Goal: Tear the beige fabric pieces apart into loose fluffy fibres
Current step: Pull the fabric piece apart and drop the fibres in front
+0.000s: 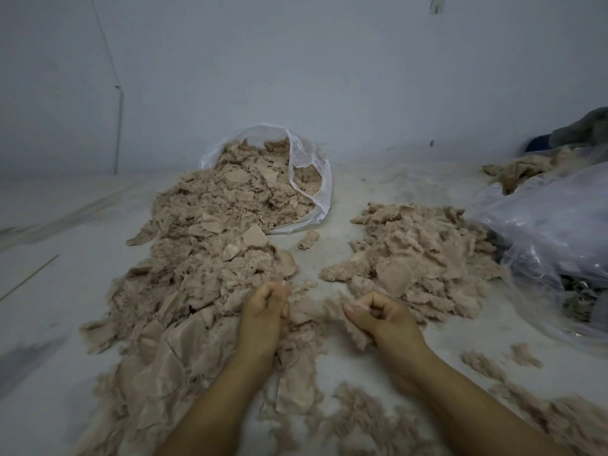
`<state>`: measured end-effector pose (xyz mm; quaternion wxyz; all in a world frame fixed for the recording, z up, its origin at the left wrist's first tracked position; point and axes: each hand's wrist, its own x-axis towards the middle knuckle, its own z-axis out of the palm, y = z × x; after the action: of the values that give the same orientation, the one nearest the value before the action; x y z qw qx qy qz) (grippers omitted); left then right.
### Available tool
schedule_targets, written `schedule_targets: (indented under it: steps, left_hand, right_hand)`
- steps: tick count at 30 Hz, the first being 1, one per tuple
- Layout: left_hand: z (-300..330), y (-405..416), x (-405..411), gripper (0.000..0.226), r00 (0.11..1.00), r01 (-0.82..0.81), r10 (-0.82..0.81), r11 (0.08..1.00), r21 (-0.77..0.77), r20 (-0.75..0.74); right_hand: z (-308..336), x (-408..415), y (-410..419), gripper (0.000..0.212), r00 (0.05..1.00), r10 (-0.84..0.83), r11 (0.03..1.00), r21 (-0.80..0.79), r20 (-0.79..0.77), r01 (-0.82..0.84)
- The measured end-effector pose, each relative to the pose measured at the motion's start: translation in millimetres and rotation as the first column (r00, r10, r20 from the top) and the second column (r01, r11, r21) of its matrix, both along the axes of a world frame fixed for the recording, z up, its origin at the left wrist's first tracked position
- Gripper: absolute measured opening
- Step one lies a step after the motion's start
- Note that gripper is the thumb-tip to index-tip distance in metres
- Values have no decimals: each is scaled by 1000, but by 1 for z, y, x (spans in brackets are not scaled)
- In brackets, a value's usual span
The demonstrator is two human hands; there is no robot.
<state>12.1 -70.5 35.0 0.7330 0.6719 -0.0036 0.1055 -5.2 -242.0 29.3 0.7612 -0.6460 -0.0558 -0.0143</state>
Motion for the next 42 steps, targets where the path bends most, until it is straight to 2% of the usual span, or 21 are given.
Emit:
schedule_targets:
  steps: [2,4,6,10,14,16,18,20,22,24,26,28,30,34,36,38,39,40,41,42]
  left_hand:
    - [0,-8,-6,22,983,183,-181,981,68,-25]
    - [-2,-17,-12,22,960,271,-279,941,201,9]
    - [-3,-21,-13,24,961,262,-274,944,200,33]
    - [-2,-13,-8,22,975,218,-216,975,35,-51]
    - [-4,-17,-12,26,959,285,-281,948,143,-47]
    - [-3,-14,-7,31,988,157,-155,982,105,-25]
    - [-1,-5,0,31,1000,11,-10,1000,22,-27]
    - [-1,-2,0,29,997,65,-66,998,-16,-46]
    - [-3,-8,-6,25,964,252,-253,968,-17,-79]
    - [-7,-16,-12,28,928,368,-357,923,112,-106]
    - [-9,-19,-13,25,935,355,-347,913,200,-75]
    - [-7,-16,-12,12,959,285,-283,947,146,-30]
    - [-4,-12,-9,11,968,249,-249,966,69,-18]
    - [-1,-11,-8,13,973,229,-228,968,101,-24]
    - [-2,-8,-6,12,977,213,-211,966,148,-27]
    - [-1,-5,-4,18,980,199,-199,956,214,-24]
    - [-1,-4,-4,19,981,194,-194,952,237,-27]
    - [-1,-3,-3,17,981,192,-191,950,244,-29]
    - [0,-2,-3,14,982,190,-186,952,240,-38]
    - [0,-2,-3,13,982,189,-183,956,223,-48]
  right_hand:
    - [-2,0,2,15,1000,12,1000,-12,-5,-12]
    - [-4,-2,7,12,999,52,997,-62,-7,-52]
    - [-5,-1,10,17,996,80,993,-77,-44,-84]
    - [-3,-1,8,21,980,105,992,-51,-167,-115]
    - [-3,-4,7,16,992,112,978,-169,-49,-119]
    - [-3,-3,6,20,998,66,981,-181,-19,-68]
    - [0,-1,4,21,1000,4,992,-126,-16,-6]
    - [1,0,2,18,998,-53,997,-57,-26,52]
    - [2,-1,4,16,996,-81,997,-18,-38,81]
    - [0,-2,8,19,995,-93,996,-20,-36,92]
    - [-1,-3,10,22,996,-73,997,5,-59,73]
    - [0,-3,10,24,994,-47,998,23,-95,50]
    - [1,-2,8,27,992,-36,999,16,-120,38]
    - [-2,0,6,25,990,-38,999,-10,-138,37]
    - [1,5,1,19,989,-96,987,121,-116,110]
    - [5,11,-6,13,981,-115,912,375,-158,167]
    - [3,13,-9,13,978,-87,892,422,-189,161]
    - [2,12,-9,15,976,-39,912,392,-213,122]
    - [-1,9,-8,18,975,13,964,261,-220,46]
    - [-4,5,-4,20,978,59,998,35,-200,-53]
